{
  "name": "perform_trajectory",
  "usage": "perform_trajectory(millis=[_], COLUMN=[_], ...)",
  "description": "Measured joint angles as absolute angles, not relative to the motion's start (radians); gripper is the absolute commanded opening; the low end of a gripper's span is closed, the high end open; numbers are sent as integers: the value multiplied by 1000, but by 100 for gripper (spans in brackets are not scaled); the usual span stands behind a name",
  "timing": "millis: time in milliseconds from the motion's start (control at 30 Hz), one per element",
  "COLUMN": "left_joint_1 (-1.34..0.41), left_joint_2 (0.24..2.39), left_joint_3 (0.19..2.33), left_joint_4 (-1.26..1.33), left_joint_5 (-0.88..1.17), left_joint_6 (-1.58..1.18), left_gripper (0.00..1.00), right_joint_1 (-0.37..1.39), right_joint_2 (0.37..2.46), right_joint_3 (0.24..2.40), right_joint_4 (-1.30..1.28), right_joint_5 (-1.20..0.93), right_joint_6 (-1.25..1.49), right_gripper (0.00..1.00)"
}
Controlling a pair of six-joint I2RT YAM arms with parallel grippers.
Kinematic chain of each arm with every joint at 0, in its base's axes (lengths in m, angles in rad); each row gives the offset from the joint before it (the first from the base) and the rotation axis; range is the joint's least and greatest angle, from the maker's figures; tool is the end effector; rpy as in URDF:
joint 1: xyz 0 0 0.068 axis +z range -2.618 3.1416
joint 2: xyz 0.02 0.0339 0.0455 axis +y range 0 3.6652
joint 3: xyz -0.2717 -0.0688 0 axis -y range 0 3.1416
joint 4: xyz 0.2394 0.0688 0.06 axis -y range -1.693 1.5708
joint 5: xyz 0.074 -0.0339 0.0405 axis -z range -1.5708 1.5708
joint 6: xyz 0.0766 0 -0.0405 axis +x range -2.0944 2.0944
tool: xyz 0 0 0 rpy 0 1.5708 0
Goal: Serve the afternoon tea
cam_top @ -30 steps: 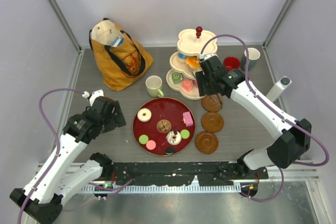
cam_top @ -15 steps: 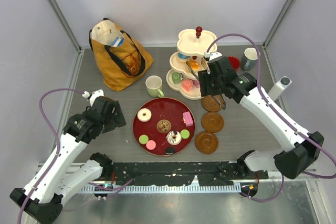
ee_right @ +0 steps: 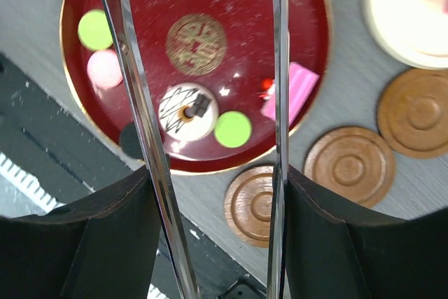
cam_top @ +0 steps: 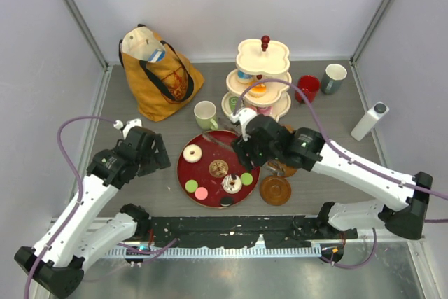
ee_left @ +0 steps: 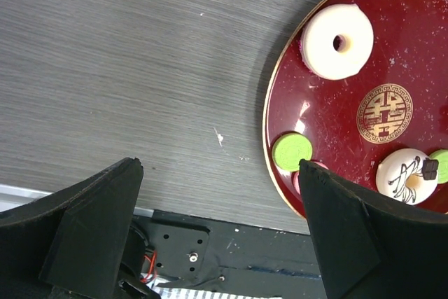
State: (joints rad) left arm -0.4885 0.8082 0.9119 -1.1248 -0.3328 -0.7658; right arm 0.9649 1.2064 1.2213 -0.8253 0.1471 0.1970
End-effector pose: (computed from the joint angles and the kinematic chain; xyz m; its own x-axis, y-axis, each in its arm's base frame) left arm 0.1360 -0.0439 0.2696 -0.7457 -0.3455 -0.5697 -0.3108 0.9367 -0.1613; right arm 0.1601 0.2113 0.3224 -0.5525 -0.4576 -0.6967 -0.6602 0.7505 0.0308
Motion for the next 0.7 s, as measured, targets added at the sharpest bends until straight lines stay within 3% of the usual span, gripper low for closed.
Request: perform_trajectory(millis=[233, 467, 700], left_joint_1=[-488, -488, -489], left_joint_2=[784, 593, 402], left_joint_3=[945, 882, 787], left_joint_4=[-1116, -1047, -966], left_joint_5=[-315, -175, 8], left_joint_6=[-752, -744, -735], left_gripper=[100, 100, 100], right_joint_1=[1099, 1125, 1124], right_joint_2=[1383, 1610, 1697], right_joint_3=[1202, 1219, 1263], right_joint_4=[-775, -745, -729], right_joint_5=[132, 132, 152], right_joint_6=[194, 194, 194], right_gripper=[65, 66, 68])
